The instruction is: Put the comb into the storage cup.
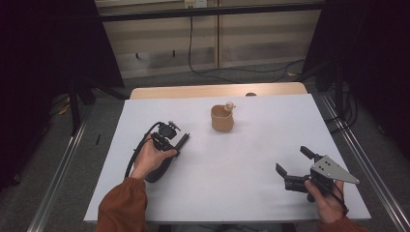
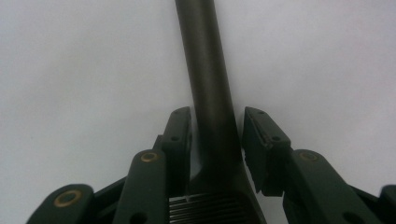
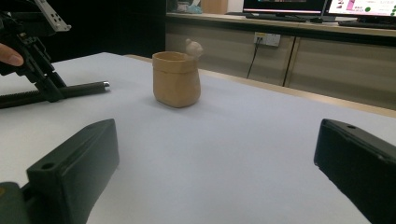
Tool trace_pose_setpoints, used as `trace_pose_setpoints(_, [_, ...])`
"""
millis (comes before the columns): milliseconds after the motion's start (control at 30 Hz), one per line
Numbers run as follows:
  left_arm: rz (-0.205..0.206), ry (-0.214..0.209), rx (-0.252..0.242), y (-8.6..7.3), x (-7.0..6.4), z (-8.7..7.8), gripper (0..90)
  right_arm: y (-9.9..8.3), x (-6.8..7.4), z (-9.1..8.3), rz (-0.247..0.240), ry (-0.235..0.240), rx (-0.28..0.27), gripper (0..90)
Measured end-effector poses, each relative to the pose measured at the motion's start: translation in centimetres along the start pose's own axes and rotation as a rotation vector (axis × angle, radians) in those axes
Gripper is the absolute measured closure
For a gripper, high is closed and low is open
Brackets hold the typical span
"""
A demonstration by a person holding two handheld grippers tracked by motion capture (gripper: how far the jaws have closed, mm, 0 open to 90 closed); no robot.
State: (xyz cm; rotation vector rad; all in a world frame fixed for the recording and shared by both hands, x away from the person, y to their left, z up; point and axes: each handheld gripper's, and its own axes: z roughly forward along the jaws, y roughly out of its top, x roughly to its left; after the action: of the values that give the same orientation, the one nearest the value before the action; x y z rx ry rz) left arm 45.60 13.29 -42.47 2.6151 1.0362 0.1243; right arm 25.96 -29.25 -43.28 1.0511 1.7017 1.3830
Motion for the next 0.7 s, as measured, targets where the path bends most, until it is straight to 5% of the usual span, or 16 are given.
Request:
trace_pose_setpoints(333, [-0.051,-0.004,0.011,0.11,0.15,-0.04,71.5,0.0,0.01,0.0,0.0,-0.001,0.001,0.0])
trace_pose_setpoints(700, [-0.06,-0.022,0.006,0.08,0.44,-0.14,72.9,0.01,0.01,-0.02,0.0,0.001,-0.001,0.0])
